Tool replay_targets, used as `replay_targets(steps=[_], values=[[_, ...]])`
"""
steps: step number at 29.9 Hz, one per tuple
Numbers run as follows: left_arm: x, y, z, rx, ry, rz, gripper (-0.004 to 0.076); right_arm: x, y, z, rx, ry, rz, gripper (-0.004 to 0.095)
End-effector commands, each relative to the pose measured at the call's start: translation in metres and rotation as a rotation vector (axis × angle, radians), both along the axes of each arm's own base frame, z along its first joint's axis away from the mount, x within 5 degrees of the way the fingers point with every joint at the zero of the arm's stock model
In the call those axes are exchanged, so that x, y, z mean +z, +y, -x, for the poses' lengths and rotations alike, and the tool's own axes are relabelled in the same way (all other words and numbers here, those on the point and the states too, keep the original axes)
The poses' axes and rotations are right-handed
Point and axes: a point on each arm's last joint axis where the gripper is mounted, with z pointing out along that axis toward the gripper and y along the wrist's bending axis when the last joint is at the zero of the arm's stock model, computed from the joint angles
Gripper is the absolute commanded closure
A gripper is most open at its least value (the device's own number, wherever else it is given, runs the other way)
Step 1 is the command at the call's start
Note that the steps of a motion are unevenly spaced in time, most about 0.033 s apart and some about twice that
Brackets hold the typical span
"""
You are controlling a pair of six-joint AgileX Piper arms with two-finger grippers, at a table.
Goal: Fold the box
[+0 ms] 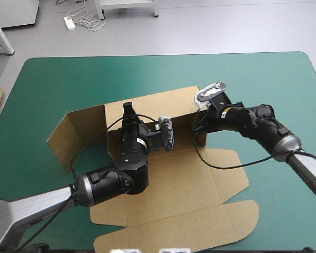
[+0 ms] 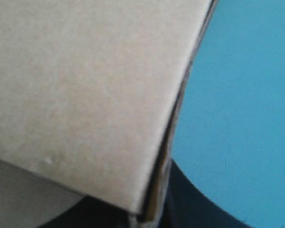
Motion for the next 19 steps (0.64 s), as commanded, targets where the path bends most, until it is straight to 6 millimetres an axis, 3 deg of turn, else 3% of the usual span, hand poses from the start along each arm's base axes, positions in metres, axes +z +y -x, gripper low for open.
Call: replay_targets(steps=[1, 8, 11, 17, 19], values=[[0.014, 0.003, 0.002, 0.003, -0.025, 0.049, 0.0733, 0.025, 0.000, 0.003, -0.021, -0.094, -0.084, 0.0925], [0.015, 0.003, 0.002, 0.001, -0.042, 0.047, 0.0731, 0.026, 0.000, 0.002, -0.039, -0.096, -0.107, 0.0925], [0.016, 0.003, 0.002, 0.025, -0.040, 0.097, 0.0682, 0.026, -0.001, 0.002, -0.069, -0.089, -0.123, 0.0925], [0.031, 0.003, 0.005, 0.106, 0.036, 0.206, 0.0330, 0.026, -0.005, -0.001, -0.127, -0.097, -0.117, 0.0926], [0.037, 0.004, 0.007, 0.137, 0.075, 0.207, 0.0275, 0.026, -0.006, -0.001, -0.139, -0.098, -0.116, 0.0926]])
